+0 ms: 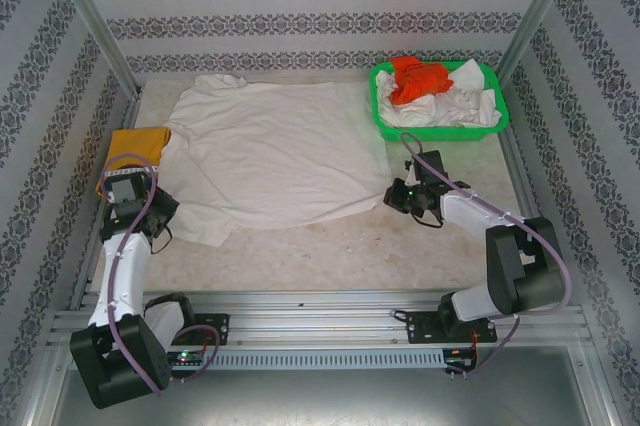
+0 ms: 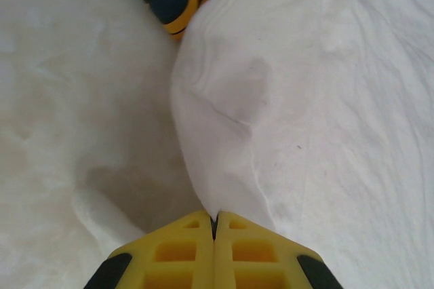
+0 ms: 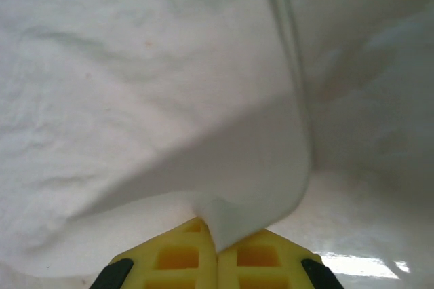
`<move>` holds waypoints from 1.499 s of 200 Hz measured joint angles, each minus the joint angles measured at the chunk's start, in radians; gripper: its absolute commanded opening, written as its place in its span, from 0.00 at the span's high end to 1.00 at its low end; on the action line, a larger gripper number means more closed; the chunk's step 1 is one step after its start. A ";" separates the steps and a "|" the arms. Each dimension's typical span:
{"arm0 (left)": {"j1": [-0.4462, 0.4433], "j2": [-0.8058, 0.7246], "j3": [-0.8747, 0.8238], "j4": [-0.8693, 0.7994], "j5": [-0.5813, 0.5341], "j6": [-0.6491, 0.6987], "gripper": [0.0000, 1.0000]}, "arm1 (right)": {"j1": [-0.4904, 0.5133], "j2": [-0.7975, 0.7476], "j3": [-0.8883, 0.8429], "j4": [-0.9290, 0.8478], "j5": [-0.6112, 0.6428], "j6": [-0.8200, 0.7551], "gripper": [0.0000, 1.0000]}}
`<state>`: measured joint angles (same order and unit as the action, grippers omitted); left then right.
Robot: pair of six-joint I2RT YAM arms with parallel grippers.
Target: Fold and stack the t-shirts
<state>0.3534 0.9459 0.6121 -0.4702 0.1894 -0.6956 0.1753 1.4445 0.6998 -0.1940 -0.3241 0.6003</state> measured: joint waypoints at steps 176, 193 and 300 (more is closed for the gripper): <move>-0.107 0.059 0.108 -0.072 -0.051 -0.052 0.00 | 0.139 0.034 0.214 -0.024 0.097 -0.154 0.25; -0.185 0.184 0.129 -0.001 -0.026 -0.053 0.00 | 0.200 0.179 0.291 0.028 0.117 -0.139 0.26; -0.228 0.418 0.018 0.233 0.019 -0.140 0.00 | 0.239 0.464 0.412 0.123 0.203 -0.045 0.25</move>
<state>0.1253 1.3640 0.6296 -0.2375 0.2089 -0.8356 0.4145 1.9083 1.1122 -0.0711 -0.1207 0.5556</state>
